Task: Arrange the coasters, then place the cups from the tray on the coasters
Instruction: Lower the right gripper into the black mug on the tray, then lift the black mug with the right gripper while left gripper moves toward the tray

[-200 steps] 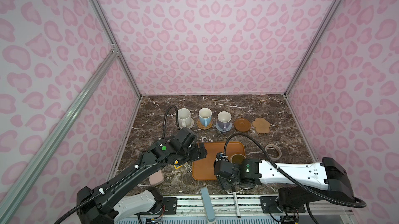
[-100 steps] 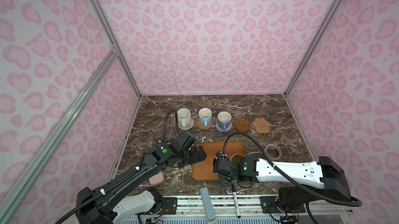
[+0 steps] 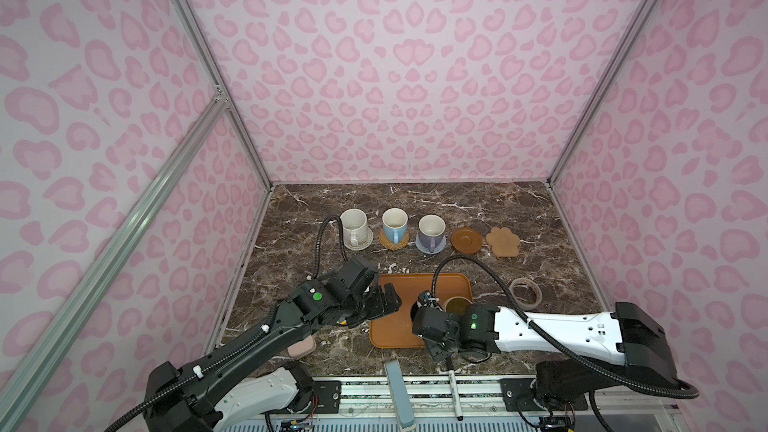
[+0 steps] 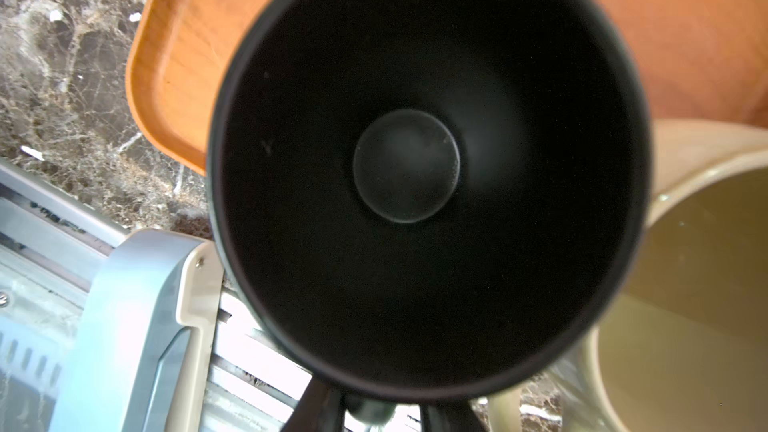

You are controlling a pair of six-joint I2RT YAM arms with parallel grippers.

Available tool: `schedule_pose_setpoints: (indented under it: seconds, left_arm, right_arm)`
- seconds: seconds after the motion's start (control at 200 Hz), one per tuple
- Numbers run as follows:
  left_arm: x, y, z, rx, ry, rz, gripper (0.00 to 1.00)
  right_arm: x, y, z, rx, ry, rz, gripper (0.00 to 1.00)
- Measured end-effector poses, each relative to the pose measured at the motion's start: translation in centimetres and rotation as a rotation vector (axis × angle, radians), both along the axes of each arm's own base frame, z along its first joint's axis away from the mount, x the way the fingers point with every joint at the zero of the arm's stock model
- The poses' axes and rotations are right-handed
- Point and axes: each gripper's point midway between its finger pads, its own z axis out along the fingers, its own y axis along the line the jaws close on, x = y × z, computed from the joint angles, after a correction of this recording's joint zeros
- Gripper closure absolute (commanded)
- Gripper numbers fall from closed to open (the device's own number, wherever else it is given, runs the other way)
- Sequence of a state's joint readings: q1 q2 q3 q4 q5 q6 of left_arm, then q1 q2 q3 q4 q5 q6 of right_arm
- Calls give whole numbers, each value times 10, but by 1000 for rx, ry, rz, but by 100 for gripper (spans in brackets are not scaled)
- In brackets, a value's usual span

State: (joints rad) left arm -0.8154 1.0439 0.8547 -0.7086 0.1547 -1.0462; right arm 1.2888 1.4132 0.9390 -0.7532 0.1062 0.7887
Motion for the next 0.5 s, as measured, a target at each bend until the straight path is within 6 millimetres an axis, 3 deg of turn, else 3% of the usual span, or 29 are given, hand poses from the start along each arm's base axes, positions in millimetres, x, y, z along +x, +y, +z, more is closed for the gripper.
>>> schedule_pose_setpoints:
  seconds: [0.5]
  left_arm:
    - [-1, -1, -2, -24, 5, 22, 2]
  right_arm:
    - [3, 5, -7, -43, -9, 43, 77]
